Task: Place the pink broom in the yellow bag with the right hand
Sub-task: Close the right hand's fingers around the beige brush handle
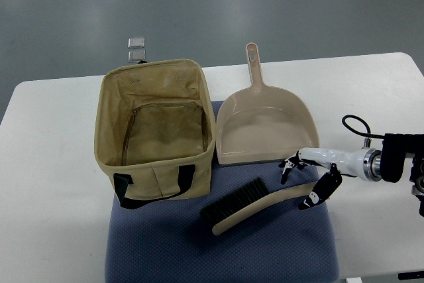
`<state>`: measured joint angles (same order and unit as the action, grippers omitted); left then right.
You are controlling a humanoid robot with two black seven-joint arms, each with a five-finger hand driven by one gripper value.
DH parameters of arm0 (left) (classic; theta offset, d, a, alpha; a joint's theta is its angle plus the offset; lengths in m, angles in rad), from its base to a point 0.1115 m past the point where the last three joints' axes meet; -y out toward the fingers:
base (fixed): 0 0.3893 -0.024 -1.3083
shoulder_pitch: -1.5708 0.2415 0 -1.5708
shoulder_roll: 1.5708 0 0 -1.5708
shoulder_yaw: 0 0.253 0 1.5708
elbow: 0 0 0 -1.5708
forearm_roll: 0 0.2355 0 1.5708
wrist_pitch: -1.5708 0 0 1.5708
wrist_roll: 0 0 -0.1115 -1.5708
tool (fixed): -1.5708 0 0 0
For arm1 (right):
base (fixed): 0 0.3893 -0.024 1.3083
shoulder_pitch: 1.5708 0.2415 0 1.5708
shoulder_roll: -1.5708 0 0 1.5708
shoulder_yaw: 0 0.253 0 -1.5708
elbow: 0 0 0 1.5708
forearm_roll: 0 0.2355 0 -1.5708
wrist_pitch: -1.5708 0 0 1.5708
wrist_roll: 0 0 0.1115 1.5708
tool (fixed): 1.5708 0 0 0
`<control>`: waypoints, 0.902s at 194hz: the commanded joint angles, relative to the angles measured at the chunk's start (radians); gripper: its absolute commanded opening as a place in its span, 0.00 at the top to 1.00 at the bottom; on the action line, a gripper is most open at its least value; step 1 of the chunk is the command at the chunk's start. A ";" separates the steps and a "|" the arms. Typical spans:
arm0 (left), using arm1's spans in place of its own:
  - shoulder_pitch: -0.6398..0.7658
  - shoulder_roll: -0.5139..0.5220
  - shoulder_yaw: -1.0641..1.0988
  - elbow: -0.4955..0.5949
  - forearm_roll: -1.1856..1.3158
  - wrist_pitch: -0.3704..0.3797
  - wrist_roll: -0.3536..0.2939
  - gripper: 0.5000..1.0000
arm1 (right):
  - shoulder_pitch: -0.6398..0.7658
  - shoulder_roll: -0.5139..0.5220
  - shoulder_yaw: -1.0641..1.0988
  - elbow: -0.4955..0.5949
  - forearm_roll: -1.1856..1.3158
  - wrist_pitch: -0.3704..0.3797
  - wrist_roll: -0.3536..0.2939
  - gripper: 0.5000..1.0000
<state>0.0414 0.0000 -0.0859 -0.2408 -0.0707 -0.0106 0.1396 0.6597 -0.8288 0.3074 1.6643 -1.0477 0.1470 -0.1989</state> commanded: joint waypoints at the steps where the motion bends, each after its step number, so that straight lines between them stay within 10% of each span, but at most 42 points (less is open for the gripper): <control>1: 0.000 0.000 0.000 0.000 0.000 0.000 0.000 0.00 | -0.009 0.013 0.001 -0.012 -0.012 -0.001 0.001 0.14; 175: 0.000 0.000 -0.002 -0.002 0.002 0.000 0.000 0.00 | -0.029 0.042 -0.001 -0.044 -0.061 -0.021 0.010 0.75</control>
<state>0.0414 0.0000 -0.0862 -0.2424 -0.0689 -0.0109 0.1396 0.6305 -0.7870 0.3069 1.6197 -1.1039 0.1257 -0.1891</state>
